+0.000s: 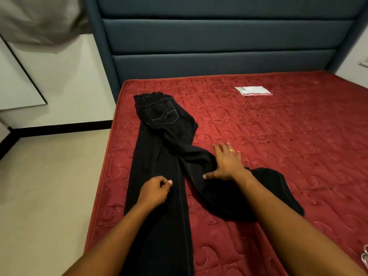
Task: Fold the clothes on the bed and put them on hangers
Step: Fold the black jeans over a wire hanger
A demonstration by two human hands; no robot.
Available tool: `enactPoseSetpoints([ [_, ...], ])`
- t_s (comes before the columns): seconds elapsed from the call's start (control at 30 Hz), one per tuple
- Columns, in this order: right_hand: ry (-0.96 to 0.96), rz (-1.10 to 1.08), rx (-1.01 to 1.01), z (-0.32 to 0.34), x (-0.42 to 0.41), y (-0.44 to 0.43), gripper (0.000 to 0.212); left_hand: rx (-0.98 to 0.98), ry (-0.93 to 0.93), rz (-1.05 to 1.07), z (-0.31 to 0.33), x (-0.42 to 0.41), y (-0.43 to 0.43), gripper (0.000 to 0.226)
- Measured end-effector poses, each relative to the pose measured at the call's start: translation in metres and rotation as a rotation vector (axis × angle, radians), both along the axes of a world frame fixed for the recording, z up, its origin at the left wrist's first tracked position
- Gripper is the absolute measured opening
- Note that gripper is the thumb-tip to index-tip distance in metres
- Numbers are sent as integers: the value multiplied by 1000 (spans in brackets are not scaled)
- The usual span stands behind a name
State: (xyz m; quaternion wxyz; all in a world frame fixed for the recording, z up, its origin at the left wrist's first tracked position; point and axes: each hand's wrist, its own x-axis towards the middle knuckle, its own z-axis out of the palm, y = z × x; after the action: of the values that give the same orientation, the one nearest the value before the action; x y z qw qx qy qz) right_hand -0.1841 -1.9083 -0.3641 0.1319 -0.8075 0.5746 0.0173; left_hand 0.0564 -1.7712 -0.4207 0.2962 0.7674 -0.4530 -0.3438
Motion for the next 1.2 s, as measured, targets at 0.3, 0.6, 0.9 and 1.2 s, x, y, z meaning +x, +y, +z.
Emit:
enactPoseSetpoints([
  [0.3,-386,30,-370,62,55,68,28,-116,575,177,28,2,28,29],
  [0.6,-365,528,189,70,97,132,45,-63,663,360,56,22,49,29],
  [0.9,62,237,391,27,34,101,87,254,419,263,60,57,49,23],
  [1.2,-375,-12,-25,15,95,-54,34,-21,381,329,45,106,-108,37],
])
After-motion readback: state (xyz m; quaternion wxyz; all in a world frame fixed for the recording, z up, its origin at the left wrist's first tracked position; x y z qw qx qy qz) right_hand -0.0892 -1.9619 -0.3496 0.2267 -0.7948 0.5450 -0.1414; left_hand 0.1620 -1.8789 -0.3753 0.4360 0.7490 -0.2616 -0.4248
